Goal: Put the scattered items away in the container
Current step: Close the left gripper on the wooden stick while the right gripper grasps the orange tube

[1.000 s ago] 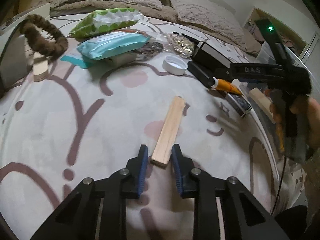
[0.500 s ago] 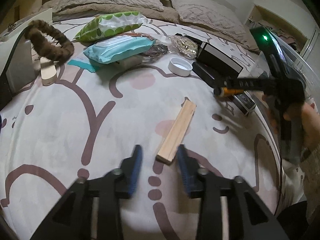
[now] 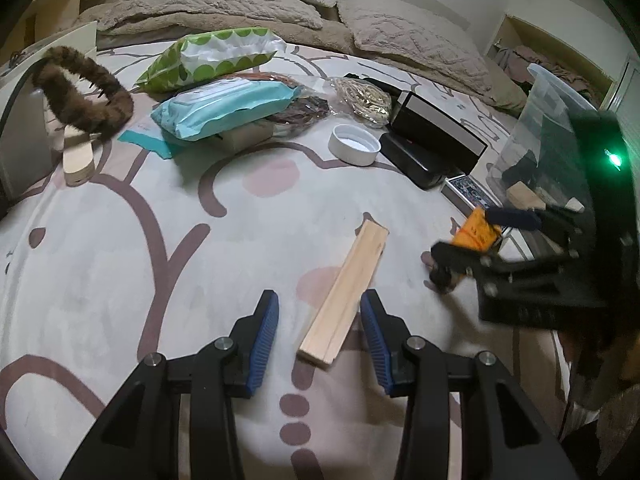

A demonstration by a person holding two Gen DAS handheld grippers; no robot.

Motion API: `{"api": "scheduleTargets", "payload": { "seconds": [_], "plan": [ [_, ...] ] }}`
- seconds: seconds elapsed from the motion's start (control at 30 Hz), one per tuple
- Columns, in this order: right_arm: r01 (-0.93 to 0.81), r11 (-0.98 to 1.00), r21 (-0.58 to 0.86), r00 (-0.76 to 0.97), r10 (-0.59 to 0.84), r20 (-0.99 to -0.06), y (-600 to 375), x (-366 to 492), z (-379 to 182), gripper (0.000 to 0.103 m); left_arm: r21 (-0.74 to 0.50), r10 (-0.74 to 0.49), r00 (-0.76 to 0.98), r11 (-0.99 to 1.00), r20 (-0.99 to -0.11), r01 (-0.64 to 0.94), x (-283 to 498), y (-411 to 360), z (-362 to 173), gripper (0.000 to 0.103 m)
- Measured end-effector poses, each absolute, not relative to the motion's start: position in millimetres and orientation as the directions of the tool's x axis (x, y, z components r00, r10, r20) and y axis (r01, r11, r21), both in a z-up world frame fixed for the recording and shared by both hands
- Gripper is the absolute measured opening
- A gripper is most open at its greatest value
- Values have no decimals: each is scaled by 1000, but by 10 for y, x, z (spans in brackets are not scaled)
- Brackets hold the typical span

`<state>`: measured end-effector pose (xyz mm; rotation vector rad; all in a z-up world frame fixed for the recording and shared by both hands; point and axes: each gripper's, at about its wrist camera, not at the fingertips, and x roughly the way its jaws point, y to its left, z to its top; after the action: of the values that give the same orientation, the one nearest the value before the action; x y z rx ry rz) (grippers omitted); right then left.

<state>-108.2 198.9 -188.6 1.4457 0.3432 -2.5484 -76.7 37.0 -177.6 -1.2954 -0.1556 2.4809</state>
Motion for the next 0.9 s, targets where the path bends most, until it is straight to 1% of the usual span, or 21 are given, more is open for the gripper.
{"api": "scheduleTargets", "payload": {
  "seconds": [0.1, 0.27, 0.37, 0.43, 0.5, 0.53, 0.63, 0.83, 0.87, 0.9],
  "plan": [
    [280, -954, -104, -520, -60, -852, 1953, -974, -1881, 85, -255, 354, -530, -933, -770, -253, -781, 388, -1777, 42],
    [276, -961, -17, -502, -129, -855, 1998, -846, -1902, 85, -248, 365, -526, -927, -768, -281, -798, 473, -1797, 42],
    [281, -960, 8, -491, -151, -858, 2025, -773, -1895, 85, -242, 367, -524, -925, -768, -293, -807, 515, -1807, 44],
    [290, -957, 14, -483, -159, -861, 2037, -735, -1887, 85, -253, 384, -517, -917, -765, -308, -810, 536, -1812, 56],
    [299, -954, 18, -476, -165, -864, 2054, -686, -1866, 85, -249, 392, -514, -912, -763, -325, -809, 581, -1815, 62],
    [305, -952, 19, -472, -168, -866, 2058, -659, -1858, 85, -239, 386, -515, -913, -765, -329, -812, 604, -1821, 64],
    [333, -943, 12, -458, -173, -872, 2049, -573, -1840, 85, -218, 370, -515, -918, -773, -332, -834, 654, -1840, 64],
    [398, -917, 6, -441, -197, -875, 2018, -336, -1796, 85, -228, 375, -509, -917, -775, -328, -891, 645, -1857, 63],
    [405, -914, 13, -442, -208, -873, 2018, -294, -1778, 85, -221, 369, -511, -919, -776, -328, -888, 653, -1857, 62],
    [409, -912, 20, -444, -218, -869, 2028, -259, -1761, 85, -210, 359, -516, -922, -778, -325, -884, 659, -1857, 58]
  ]
}}
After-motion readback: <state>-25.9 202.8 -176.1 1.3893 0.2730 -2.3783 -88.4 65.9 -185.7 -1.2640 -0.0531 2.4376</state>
